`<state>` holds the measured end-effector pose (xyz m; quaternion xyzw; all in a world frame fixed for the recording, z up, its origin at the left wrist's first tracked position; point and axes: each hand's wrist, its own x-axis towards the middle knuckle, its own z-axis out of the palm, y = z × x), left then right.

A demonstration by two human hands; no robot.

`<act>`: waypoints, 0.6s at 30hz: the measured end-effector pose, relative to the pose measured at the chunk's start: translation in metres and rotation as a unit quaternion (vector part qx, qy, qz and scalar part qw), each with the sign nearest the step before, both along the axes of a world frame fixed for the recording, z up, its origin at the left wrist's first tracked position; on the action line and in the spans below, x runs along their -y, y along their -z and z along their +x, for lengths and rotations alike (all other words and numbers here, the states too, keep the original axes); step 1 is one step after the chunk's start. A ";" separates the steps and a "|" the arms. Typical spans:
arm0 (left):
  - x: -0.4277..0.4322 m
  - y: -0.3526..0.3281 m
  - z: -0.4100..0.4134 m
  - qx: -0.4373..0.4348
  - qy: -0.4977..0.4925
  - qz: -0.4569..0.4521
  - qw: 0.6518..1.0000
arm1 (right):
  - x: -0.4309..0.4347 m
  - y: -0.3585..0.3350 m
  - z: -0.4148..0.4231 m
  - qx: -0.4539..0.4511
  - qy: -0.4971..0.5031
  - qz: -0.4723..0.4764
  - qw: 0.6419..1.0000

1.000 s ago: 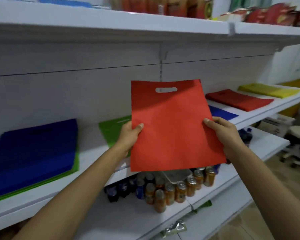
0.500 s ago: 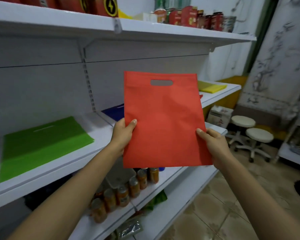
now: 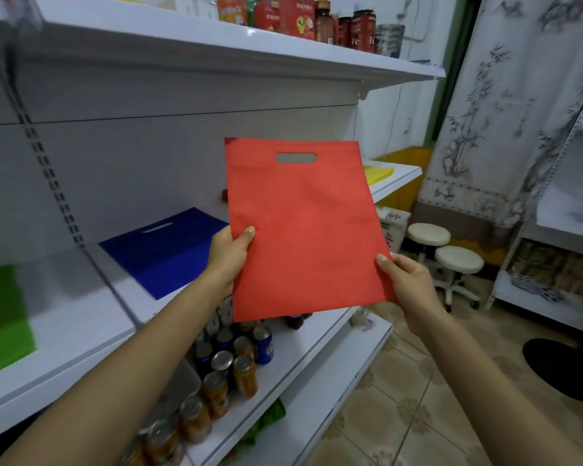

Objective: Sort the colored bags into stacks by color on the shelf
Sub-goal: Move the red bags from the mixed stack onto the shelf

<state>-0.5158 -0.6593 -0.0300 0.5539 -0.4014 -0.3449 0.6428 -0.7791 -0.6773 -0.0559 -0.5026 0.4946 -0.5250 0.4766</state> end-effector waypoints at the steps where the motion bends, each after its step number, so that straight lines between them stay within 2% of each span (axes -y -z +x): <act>1: 0.016 -0.001 -0.002 -0.002 0.001 -0.001 1.000 | 0.013 -0.001 -0.002 -0.003 0.003 -0.007 1.000; 4: 0.068 -0.007 -0.007 -0.014 0.011 -0.006 1.000 | 0.061 -0.010 -0.006 -0.018 0.014 -0.029 0.999; 10: 0.160 -0.022 -0.005 0.017 0.018 -0.020 1.000 | 0.151 -0.026 -0.006 -0.034 0.031 -0.057 0.997; 18: 0.224 -0.016 0.016 0.059 -0.029 -0.006 0.998 | 0.242 -0.024 0.014 -0.017 0.009 -0.064 0.998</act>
